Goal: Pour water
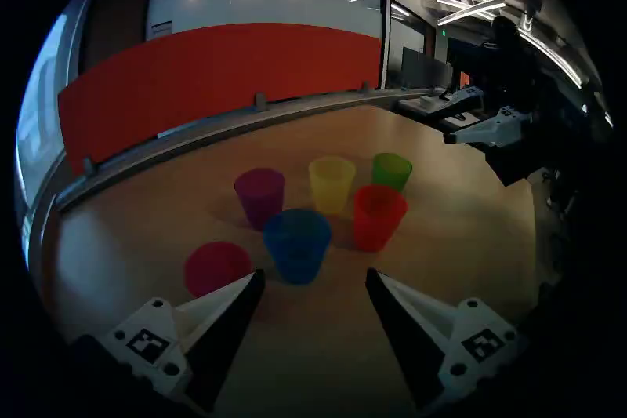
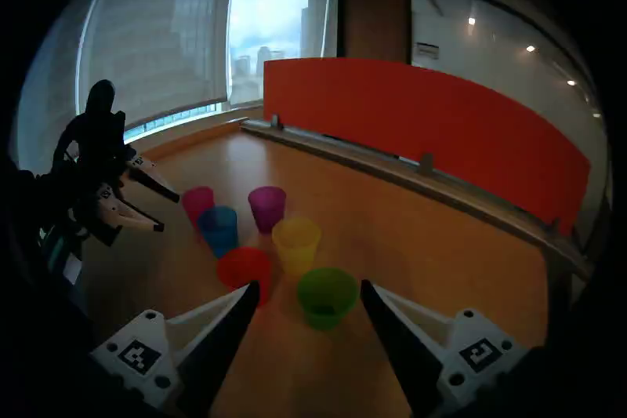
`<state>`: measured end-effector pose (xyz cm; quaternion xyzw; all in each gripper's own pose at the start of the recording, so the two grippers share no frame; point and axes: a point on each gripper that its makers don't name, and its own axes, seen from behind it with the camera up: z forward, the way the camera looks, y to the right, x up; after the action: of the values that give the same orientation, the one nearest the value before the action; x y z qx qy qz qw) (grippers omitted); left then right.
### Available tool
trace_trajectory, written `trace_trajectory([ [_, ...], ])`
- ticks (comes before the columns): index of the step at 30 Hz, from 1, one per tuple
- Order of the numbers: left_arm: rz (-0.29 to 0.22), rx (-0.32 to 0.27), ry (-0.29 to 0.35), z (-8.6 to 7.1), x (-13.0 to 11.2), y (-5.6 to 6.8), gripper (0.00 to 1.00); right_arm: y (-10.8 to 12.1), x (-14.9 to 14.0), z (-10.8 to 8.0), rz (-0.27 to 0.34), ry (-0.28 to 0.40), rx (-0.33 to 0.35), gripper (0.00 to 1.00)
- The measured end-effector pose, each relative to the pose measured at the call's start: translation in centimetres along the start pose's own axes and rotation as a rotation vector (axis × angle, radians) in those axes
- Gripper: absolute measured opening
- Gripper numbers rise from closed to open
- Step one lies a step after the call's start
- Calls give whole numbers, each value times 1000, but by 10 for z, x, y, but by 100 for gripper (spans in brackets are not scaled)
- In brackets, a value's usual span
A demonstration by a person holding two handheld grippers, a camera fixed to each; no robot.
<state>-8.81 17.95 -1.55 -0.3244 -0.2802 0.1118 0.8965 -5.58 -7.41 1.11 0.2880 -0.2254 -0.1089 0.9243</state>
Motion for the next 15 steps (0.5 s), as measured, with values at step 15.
trace_trajectory([
  [15, -37, 69, -22, 29, -19, 0, 96, 4, -14, 10, 6, -26, 5, 100],
])
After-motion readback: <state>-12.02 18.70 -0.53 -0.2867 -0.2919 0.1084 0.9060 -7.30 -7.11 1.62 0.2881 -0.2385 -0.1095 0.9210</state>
